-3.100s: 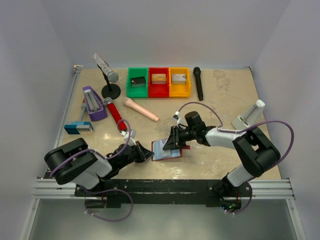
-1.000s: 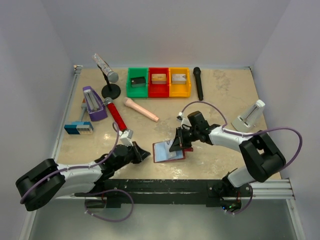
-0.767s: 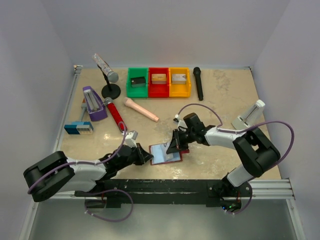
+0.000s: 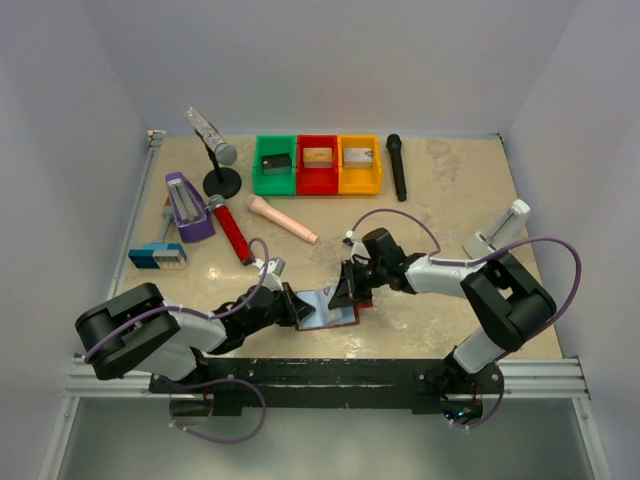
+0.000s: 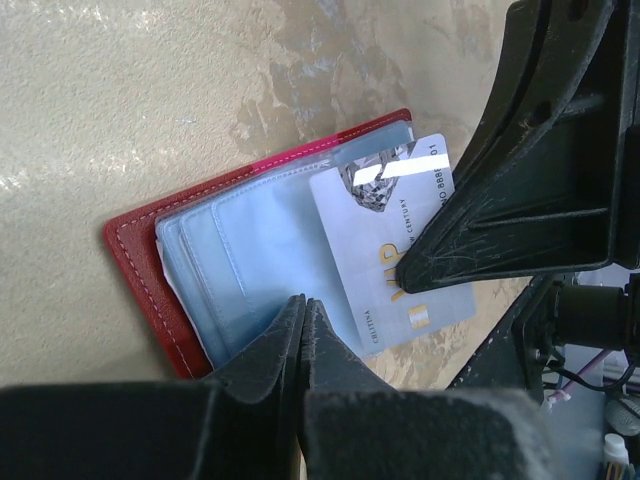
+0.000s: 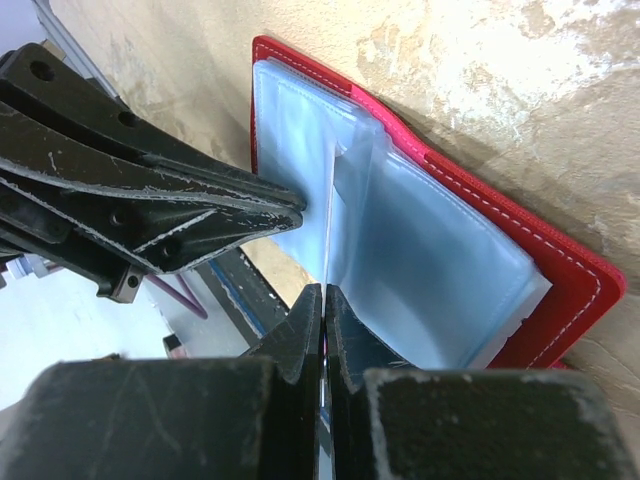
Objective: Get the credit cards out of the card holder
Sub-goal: Remove the credit card from the card holder.
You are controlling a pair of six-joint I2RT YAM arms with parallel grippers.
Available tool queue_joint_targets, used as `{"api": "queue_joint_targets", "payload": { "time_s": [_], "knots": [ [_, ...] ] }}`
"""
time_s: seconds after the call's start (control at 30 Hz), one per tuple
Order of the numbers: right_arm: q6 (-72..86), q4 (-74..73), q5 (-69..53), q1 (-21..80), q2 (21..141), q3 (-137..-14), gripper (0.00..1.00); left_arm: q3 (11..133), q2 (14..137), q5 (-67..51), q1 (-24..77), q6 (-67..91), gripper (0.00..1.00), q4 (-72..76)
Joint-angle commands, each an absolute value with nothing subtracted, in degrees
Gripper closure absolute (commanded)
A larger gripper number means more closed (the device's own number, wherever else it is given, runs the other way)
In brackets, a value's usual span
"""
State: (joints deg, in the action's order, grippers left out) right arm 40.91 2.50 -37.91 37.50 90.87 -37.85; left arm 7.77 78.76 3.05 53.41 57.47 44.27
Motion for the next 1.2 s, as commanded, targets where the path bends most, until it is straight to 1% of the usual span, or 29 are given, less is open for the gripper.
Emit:
{"api": "queue_joint_targets", "payload": {
  "time_s": [0.0,0.23,0.37,0.53,0.7,0.73,0.83,0.9,1.0,1.03,1.1,1.17],
  "knots": [
    [40.3,2.6,-37.5,37.7,89.4,-37.9,1.00,7.6,81.4,6.1,53.8,56.9,1.00,44.4],
    [39.1,0.2,-36.7,36.9,87.4,-37.7,1.00,6.8,80.3,10.1,53.7,58.0,1.00,37.6],
    [38.1,-2.9,-36.7,34.5,85.3,-37.4,1.00,5.0,79.6,11.1,53.8,59.0,1.00,37.0],
    [35.9,-6.9,-36.3,32.7,80.8,-37.9,1.00,1.9,77.8,11.5,53.7,59.6,1.00,38.6],
    [35.9,-8.1,-35.1,32.8,75.3,-37.5,1.00,-1.8,72.6,8.7,53.7,56.8,1.00,45.8],
    [36.4,-7.7,-34.6,33.0,73.8,-37.2,1.00,-2.2,70.9,8.4,53.7,56.0,0.98,46.2],
    [37.8,-7.3,-33.2,33.0,69.3,-36.7,1.00,-0.9,62.8,8.6,53.7,52.7,0.83,43.2],
    [39.2,-7.0,-32.3,33.1,66.4,-36.8,1.00,1.5,56.5,8.9,53.7,51.0,0.71,38.2],
    [42.1,-3.6,-31.7,33.2,61.9,-36.0,1.00,3.5,46.5,10.2,53.7,50.3,0.56,32.1],
    [43.4,-0.6,-31.6,33.4,60.7,-35.3,1.00,4.0,42.6,10.9,53.7,50.4,0.49,30.3],
    [47.5,6.7,-30.9,33.9,58.5,-32.9,1.00,4.5,37.9,11.3,53.7,50.6,0.42,28.8],
    [50.9,13.2,-30.3,34.6,57.5,-31.1,1.00,4.2,35.2,10.0,53.7,50.8,0.39,30.4]
  ]
}}
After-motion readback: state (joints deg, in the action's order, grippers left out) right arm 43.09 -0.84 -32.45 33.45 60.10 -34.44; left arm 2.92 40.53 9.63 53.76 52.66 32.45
